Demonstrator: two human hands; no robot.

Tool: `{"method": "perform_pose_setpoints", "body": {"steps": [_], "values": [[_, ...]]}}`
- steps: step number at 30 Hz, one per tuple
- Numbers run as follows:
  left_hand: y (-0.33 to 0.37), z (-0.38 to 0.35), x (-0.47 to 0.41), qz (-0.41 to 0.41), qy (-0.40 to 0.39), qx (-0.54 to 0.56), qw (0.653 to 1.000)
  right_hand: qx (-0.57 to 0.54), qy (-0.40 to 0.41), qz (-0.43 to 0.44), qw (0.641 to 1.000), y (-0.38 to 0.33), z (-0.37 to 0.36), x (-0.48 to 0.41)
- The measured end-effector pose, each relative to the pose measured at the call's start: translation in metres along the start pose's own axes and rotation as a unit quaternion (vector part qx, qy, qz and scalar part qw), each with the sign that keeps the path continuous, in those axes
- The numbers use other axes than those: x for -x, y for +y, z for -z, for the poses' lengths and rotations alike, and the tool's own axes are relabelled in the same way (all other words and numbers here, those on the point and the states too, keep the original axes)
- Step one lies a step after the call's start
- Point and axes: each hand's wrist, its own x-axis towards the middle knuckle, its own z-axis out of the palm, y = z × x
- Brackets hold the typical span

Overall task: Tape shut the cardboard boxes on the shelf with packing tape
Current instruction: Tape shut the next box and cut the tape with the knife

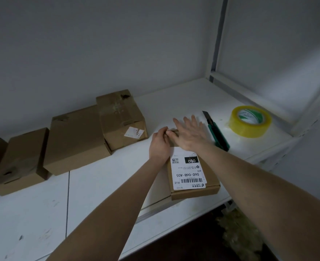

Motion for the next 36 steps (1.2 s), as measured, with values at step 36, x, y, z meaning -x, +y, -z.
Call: {"method": "perform_pose_setpoints", "body": {"steps": [36], "values": [[0.048, 0.089, 0.126, 0.078, -0.055, 0.269, 0.959, -0.637, 0.138, -0.116, 0.750, -0.030, 0.047, 0.140]]}}
